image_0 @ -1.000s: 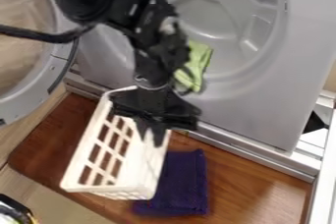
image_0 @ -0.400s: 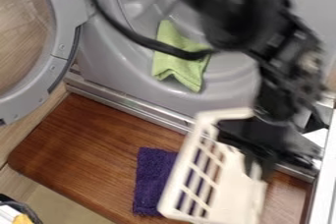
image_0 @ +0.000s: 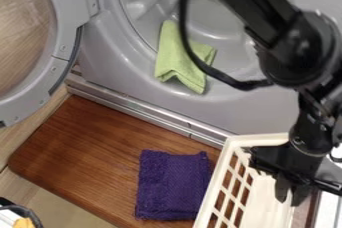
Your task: Move the white basket to the right of the blue towel
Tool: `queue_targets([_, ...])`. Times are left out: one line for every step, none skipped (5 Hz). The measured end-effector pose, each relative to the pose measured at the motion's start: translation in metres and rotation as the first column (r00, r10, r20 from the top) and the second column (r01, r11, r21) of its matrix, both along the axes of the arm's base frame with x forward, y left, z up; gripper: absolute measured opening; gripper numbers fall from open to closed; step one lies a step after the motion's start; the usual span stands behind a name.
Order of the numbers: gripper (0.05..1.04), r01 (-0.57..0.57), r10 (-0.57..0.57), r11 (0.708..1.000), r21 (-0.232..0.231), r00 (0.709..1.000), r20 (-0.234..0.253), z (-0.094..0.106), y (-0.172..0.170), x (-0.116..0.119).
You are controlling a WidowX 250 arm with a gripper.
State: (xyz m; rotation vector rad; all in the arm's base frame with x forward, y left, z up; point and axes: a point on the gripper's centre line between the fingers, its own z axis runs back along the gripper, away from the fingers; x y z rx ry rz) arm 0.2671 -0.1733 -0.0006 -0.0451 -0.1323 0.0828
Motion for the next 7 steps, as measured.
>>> queue_targets([0.090,-0.010,0.011,0.999,0.038,1.000,-0.028,-0.016,0.000,0.005])
queue_targets([0.122,-0.018,0.020,0.999,0.026,0.998,-0.058,-0.026,-0.005,0.007])
queue_targets([0.320,-0.023,0.026,0.999,0.030,0.997,-0.071,-0.029,0.003,0.010])
queue_targets([0.626,-0.022,0.024,0.999,0.028,0.997,-0.073,-0.030,0.003,0.009])
queue_targets([0.926,-0.021,0.024,0.999,0.037,0.996,-0.084,-0.031,0.006,0.006])
queue_targets([1.007,-0.011,0.012,1.000,0.015,0.997,-0.080,-0.025,0.006,0.001])
queue_targets([1.003,-0.004,0.003,1.000,-0.011,0.998,-0.055,-0.010,0.009,0.001])
